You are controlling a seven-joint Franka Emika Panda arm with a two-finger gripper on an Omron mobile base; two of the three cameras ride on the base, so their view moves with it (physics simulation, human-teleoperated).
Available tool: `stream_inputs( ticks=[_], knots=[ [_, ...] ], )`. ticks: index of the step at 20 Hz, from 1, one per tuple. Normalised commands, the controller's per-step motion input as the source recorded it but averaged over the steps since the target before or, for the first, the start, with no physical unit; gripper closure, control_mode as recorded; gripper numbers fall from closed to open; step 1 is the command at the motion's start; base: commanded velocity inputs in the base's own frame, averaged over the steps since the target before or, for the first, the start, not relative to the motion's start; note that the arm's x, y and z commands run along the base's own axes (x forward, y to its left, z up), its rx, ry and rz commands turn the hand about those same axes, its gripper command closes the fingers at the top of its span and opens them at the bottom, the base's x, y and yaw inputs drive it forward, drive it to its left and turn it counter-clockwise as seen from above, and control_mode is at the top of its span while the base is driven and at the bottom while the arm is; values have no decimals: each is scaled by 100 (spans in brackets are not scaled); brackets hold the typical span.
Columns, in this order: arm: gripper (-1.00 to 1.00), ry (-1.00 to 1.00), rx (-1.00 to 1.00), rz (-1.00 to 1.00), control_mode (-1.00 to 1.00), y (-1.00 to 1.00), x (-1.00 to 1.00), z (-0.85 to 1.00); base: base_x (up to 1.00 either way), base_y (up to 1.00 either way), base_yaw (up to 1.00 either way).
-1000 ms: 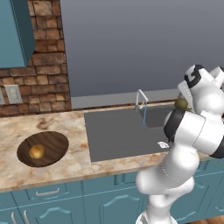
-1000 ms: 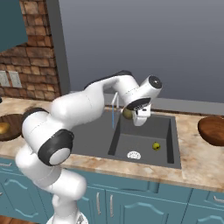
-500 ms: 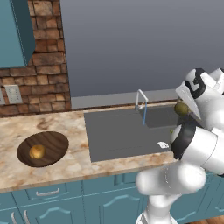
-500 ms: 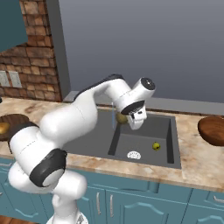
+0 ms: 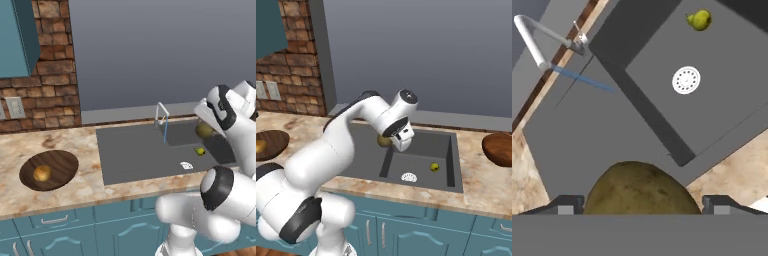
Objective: Pick the potatos from the sink and place them in one bowl. Place the pear in the other bowl. Then turn off the sink faucet.
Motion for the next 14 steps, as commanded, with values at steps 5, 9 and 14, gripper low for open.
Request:
stream_inputs(
  ticks=[5,9,14],
  knots=[
    [100,-6,-18,19,-100,53,-29,0,0,0,0],
    [100,-1,-15,17,-100,61,-29,0,0,0,0],
    [100,0,-8,14,-100,60,-21,6,0,0,0]
  ],
)
